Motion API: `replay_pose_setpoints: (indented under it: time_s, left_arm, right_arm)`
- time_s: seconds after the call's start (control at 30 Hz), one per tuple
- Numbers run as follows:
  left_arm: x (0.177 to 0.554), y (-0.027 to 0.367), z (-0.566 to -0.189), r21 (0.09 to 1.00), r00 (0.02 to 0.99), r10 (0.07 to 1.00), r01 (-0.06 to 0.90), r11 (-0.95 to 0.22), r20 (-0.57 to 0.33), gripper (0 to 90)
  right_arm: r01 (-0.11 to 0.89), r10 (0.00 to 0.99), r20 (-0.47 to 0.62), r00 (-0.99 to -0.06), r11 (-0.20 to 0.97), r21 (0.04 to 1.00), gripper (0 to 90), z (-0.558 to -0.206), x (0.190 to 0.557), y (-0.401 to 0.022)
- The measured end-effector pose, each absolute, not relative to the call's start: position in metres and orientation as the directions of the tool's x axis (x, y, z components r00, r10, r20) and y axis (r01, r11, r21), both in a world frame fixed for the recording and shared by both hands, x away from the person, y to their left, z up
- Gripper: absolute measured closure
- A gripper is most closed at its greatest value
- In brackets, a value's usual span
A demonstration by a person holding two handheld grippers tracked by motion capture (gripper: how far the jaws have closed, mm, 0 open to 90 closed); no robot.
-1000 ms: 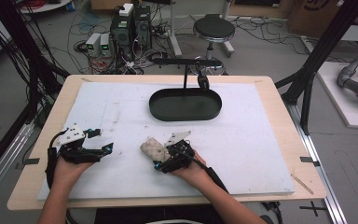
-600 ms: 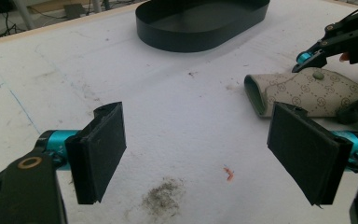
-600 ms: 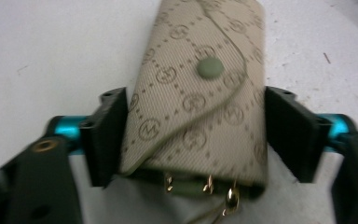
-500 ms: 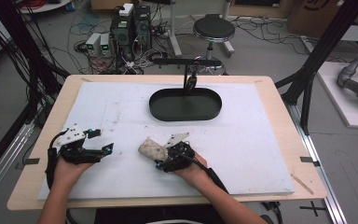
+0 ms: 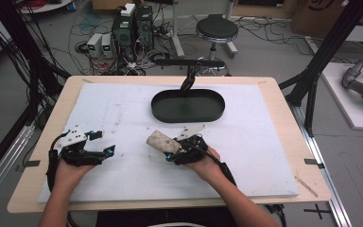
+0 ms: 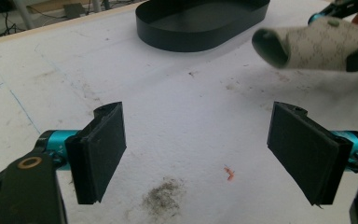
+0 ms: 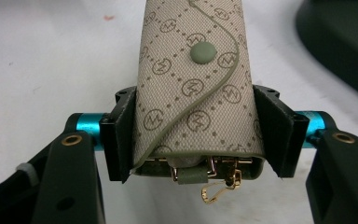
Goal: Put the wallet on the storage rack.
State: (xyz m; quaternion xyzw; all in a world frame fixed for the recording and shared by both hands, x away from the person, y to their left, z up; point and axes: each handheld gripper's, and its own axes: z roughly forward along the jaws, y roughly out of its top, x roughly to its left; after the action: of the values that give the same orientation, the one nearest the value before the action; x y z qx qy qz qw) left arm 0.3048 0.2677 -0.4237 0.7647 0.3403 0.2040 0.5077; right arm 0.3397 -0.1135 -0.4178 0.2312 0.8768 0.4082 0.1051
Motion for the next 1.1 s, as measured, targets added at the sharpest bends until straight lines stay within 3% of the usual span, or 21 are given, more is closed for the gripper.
replay_pose_setpoints:
  time_s: [0.53, 1.1]
  left_arm:
    - [0.305, 0.266, -0.424, 0.915, 0.688, 0.725, 0.314, -0.254, -0.035, 19.4]
    - [0.306, 0.265, -0.426, 0.913, 0.691, 0.722, 0.317, -0.255, -0.038, 19.4]
  right_arm:
    - [0.295, 0.55, -0.068, -0.833, 0.543, 0.786, 37.4, -0.375, 0.383, -0.153]
    - [0.328, 0.601, -0.116, -0.791, 0.576, 0.749, 37.2, -0.372, 0.441, -0.161]
